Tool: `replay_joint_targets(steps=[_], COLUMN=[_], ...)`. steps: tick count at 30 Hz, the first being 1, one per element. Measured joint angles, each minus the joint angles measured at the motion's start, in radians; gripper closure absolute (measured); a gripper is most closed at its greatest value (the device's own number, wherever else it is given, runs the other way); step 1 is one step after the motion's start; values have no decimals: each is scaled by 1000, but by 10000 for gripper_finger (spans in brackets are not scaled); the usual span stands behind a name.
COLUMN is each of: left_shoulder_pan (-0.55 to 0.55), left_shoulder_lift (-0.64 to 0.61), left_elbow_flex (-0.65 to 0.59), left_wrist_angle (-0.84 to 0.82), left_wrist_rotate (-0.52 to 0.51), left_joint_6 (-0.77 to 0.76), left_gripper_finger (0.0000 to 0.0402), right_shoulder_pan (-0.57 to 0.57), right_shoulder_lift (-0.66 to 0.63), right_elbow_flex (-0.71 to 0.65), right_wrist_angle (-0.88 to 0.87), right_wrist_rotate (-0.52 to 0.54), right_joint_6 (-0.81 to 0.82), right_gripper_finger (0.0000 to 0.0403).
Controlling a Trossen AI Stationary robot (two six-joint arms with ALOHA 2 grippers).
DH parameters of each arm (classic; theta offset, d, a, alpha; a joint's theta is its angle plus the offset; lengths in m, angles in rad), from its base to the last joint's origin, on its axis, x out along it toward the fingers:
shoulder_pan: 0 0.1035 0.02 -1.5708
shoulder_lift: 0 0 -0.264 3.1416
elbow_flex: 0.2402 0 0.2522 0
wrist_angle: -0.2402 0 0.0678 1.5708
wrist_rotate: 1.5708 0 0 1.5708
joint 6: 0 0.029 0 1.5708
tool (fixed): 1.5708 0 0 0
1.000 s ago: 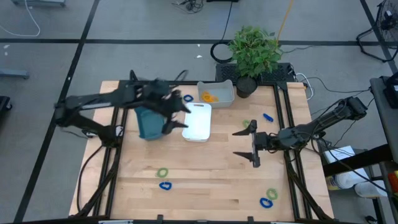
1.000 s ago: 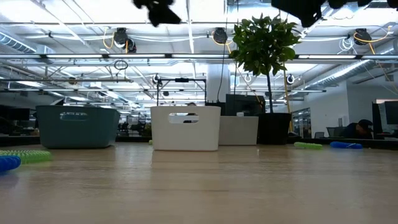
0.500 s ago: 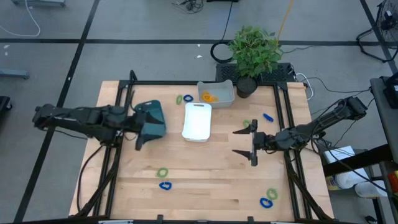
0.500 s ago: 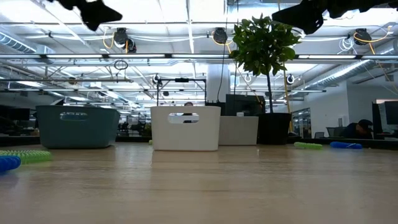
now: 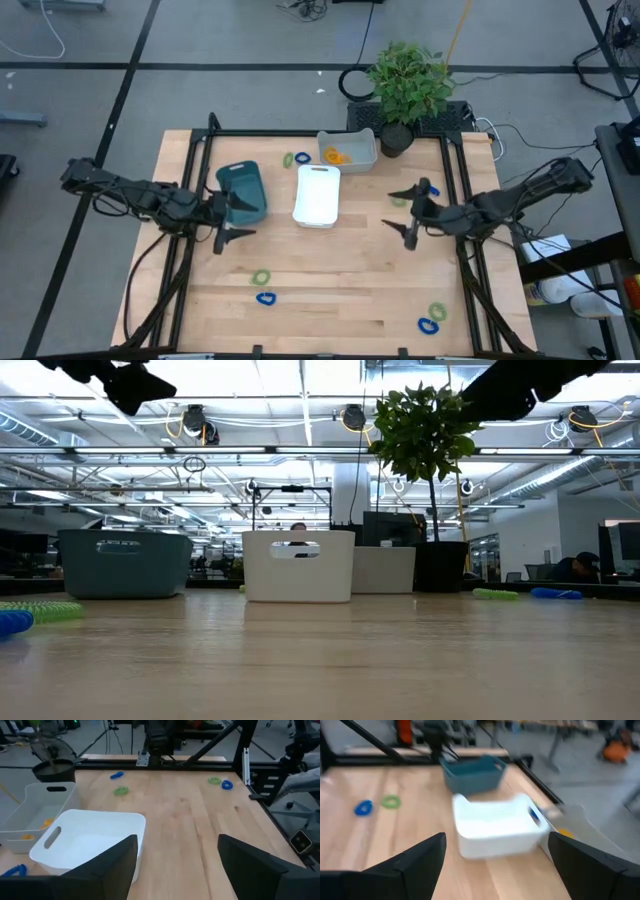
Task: Sort spring keychains
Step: Put the blue spring keychain into the white bin
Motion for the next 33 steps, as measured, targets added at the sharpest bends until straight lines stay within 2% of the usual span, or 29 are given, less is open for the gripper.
replay_joint_targets(steps=[6,12,17,22,28,33], left_shoulder_pan=[-7,-7,-7,-7,-7,-7], left_shoulder_lift=[0,0,0,0,0,0], left_elbow_flex=[-1,-1,-1,-1,0,0], left_wrist_angle=[4,6,6,6,6,8], left_wrist_rotate=[7,7,7,8,9,56], left_joint_6=[-88,-113,-113,-115,-148,-168], left_gripper_finger=[123,123,123,120,127,128], right_shoulder_pan=[-63,-145,-256,-400,-615,-783], right_shoulder_lift=[6,11,11,27,58,109], right_elbow_flex=[167,250,258,250,250,250], right_wrist_angle=[-394,-696,-886,-965,-943,-927], right_wrist_rotate=[25,17,-86,-157,-280,-368], right_joint_6=[157,293,358,313,169,74], right_gripper_finger=[64,64,64,64,64,64])
